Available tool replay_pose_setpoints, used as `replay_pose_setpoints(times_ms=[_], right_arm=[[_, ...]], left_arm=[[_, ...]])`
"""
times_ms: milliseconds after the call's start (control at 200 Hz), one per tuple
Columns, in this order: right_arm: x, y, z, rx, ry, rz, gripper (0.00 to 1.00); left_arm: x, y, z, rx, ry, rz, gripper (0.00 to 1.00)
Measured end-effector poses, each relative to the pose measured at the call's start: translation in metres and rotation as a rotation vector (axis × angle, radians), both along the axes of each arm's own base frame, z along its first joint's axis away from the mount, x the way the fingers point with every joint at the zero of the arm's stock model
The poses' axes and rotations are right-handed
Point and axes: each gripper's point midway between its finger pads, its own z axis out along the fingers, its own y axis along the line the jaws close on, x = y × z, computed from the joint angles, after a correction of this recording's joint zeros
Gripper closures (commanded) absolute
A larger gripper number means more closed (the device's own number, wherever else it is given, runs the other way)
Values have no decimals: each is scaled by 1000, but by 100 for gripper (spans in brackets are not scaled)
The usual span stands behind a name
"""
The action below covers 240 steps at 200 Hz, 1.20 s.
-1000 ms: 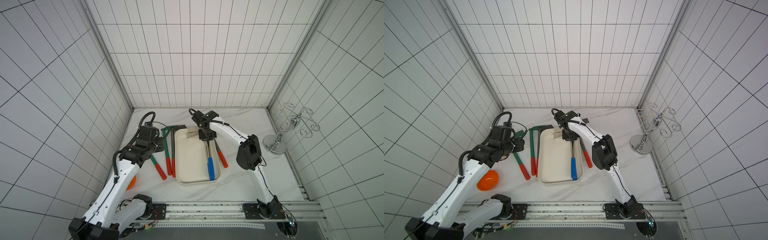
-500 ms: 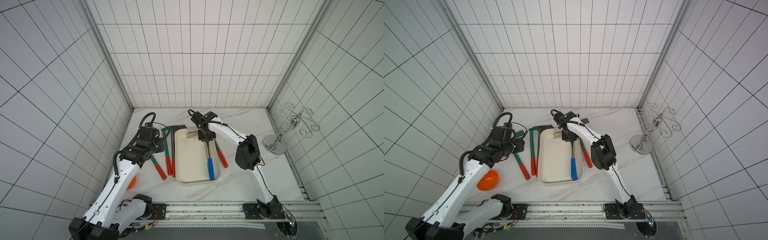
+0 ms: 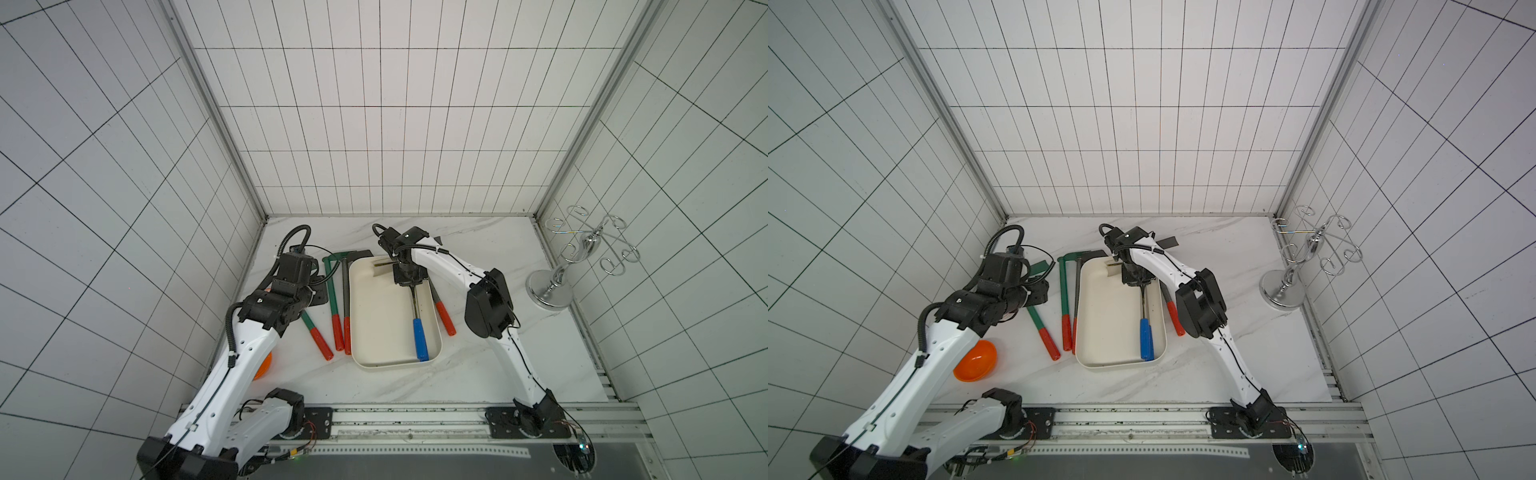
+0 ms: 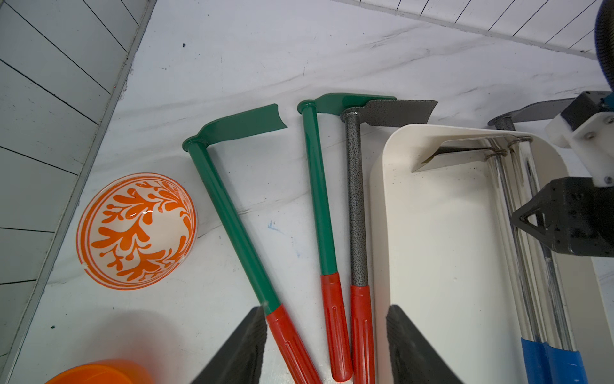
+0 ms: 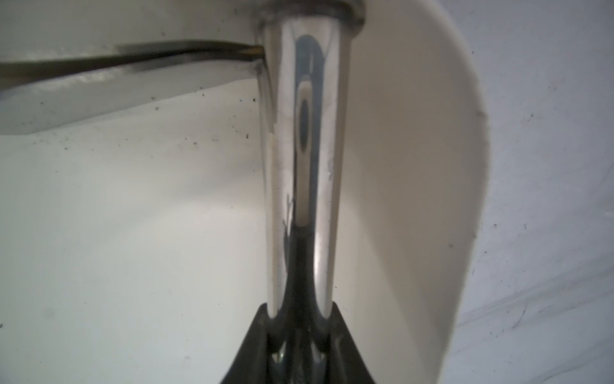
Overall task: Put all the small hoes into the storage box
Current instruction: Place the hoe in the storage box.
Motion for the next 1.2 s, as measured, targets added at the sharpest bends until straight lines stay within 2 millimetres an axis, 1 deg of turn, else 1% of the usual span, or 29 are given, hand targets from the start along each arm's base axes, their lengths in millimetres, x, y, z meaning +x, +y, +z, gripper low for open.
replay_pose_setpoints(times_ms=[265, 465, 745, 1010, 1125, 1200], right_arm=[[1, 1, -2, -1, -1, 1, 99], [2, 2, -6, -8, -1, 7, 95], [2, 1, -7, -16, -3, 14, 85], [3, 1, -9, -20, -2, 20, 70], [5, 2, -9, -18, -12, 22, 64], [5, 1, -8, -20, -15, 23, 63]], left_arm=[[0, 0, 0, 2, 0, -2, 40], [0, 0, 0, 4, 0, -3, 40], [0, 1, 0, 7, -1, -1, 39], [0, 1, 0, 9, -2, 1, 39], [0, 1, 0, 9, -1, 1, 39], [0, 1, -1, 9, -1, 1, 39]])
